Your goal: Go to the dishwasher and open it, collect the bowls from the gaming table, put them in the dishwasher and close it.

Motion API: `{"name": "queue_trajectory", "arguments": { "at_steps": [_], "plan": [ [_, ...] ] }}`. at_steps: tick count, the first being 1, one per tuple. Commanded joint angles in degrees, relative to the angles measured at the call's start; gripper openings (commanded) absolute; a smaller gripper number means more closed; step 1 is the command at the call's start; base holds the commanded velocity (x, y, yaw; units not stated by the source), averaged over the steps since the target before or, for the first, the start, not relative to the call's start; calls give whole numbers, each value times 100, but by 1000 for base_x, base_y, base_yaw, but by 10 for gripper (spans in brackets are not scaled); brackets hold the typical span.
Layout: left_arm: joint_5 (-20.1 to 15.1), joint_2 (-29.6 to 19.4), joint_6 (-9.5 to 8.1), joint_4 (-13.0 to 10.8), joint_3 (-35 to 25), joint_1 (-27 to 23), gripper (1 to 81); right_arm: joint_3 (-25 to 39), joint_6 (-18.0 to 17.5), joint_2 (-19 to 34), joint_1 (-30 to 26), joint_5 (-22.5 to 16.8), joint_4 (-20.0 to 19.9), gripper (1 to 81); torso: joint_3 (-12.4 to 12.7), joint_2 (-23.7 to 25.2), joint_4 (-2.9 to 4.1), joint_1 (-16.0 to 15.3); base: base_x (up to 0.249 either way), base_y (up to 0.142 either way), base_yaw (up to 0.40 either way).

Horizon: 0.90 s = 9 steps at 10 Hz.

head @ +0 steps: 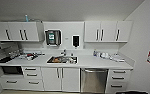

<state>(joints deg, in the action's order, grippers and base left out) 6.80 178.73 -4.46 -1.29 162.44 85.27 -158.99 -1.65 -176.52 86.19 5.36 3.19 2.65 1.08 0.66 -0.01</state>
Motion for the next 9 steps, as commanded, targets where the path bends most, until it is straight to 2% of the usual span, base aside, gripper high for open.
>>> {"name": "queue_trajectory", "arguments": {
  "at_steps": [1,9],
  "plan": [
    [-250,6,24,-3,7,-375,811,36,-2,-53,-369,-246,-12,811,0,0,0,0,111,0,0],
    [-250,23,24,-11,7,-375,811,36,6,-53,-413,-246,-12,811,0,0,0,0,110,0,0]
  ]
}}
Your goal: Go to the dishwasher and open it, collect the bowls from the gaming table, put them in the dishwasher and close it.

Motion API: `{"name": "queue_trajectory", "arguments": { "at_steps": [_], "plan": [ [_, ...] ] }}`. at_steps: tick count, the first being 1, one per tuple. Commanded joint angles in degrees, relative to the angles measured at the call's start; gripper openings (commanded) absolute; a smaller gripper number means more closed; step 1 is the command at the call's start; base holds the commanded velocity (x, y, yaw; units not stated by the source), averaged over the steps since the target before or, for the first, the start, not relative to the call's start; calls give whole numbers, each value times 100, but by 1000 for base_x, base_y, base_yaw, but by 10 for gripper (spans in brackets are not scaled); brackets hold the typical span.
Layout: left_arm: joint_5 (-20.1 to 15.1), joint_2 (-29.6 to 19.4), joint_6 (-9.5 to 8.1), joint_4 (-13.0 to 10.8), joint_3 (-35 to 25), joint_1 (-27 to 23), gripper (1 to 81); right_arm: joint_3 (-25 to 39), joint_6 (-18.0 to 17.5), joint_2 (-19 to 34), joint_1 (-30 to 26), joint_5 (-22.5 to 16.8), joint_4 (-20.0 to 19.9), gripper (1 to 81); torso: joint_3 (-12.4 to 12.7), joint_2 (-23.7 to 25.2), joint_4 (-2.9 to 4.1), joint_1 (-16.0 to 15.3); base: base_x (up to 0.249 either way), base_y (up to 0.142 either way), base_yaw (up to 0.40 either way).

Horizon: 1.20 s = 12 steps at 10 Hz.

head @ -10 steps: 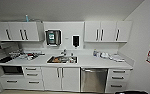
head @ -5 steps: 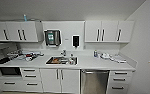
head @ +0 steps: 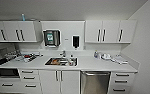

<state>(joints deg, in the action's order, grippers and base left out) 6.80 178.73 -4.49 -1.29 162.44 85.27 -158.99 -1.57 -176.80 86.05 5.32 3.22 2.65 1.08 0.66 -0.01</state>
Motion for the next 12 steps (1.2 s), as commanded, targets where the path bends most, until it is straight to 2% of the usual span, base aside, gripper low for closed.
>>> {"name": "queue_trajectory", "arguments": {
  "at_steps": [1,12],
  "plan": [
    [-250,14,27,-3,7,-375,811,27,-1,-16,-400,-241,-14,811,0,0,0,0,110,0,0],
    [-241,-21,0,-3,7,-375,811,1,-28,2,-444,-224,-23,811,0,-4,0,-7,110,0,0]
  ]
}}
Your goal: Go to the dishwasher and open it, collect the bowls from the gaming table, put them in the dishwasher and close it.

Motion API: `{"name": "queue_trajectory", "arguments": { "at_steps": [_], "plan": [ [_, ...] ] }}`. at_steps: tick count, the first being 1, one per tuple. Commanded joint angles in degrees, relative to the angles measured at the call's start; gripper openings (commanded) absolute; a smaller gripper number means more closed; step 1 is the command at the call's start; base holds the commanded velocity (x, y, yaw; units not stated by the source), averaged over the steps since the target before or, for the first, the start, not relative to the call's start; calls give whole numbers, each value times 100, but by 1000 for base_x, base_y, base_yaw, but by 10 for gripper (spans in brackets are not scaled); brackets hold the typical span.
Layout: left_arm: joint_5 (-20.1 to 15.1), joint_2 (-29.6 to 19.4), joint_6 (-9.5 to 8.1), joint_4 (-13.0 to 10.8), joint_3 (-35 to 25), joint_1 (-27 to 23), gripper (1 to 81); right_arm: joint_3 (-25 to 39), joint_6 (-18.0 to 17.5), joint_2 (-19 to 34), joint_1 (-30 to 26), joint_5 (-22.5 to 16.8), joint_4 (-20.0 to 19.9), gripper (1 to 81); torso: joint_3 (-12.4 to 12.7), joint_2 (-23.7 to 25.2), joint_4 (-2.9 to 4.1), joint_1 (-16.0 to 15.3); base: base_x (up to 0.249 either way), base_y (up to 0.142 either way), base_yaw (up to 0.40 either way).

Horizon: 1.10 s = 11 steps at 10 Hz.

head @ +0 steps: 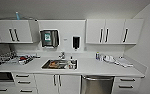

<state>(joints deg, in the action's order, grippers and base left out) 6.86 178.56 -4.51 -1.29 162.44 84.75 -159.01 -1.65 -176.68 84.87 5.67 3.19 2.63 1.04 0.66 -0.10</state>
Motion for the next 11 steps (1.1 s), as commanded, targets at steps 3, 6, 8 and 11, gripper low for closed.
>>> {"name": "queue_trajectory", "arguments": {
  "at_steps": [3,6,8,11],
  "plan": [
    [-247,-4,3,-3,7,-323,811,3,-29,-2,-326,-259,-21,811,2,2,0,7,110,0,0],
    [-247,-4,3,-3,7,-323,811,29,-20,-19,-326,-268,-21,811,2,4,0,10,110,0,0],
    [-247,5,3,-3,7,-323,811,29,-20,-10,-334,-268,-12,811,2,4,0,10,110,0,0],
    [-247,5,3,-11,7,-323,811,29,-20,-19,-343,-268,-21,811,2,4,0,10,110,0,0]
  ]
}}
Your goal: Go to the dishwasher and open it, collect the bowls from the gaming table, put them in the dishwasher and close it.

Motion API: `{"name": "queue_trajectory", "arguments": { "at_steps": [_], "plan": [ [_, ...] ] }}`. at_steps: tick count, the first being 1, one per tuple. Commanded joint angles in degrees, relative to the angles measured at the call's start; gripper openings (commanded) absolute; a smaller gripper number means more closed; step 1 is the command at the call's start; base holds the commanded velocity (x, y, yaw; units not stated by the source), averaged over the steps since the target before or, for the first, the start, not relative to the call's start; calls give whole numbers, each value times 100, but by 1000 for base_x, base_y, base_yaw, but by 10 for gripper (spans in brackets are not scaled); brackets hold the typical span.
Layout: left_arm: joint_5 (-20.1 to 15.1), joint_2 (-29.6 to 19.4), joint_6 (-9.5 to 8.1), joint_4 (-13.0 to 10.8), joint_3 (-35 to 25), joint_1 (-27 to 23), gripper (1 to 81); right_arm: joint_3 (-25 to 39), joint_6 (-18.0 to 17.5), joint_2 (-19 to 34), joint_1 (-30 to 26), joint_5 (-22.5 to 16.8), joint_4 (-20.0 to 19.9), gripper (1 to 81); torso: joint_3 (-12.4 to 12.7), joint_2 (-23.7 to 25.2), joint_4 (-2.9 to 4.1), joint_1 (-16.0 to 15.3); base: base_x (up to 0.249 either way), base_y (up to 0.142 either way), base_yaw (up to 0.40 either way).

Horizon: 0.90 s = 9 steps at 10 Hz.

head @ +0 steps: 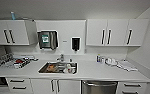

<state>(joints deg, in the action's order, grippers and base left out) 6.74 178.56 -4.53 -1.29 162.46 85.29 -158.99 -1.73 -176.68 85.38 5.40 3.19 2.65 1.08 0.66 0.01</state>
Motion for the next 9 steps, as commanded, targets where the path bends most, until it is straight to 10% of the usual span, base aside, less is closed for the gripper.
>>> {"name": "queue_trajectory", "arguments": {
  "at_steps": [1,9],
  "plan": [
    [-235,5,5,-11,5,-376,811,36,-11,-19,-394,-241,-21,811,0,0,0,-1,110,0,0],
    [-235,-30,-4,-3,5,-376,811,36,-11,-19,-368,-241,-21,811,0,0,0,-1,110,0,0]
  ]
}}
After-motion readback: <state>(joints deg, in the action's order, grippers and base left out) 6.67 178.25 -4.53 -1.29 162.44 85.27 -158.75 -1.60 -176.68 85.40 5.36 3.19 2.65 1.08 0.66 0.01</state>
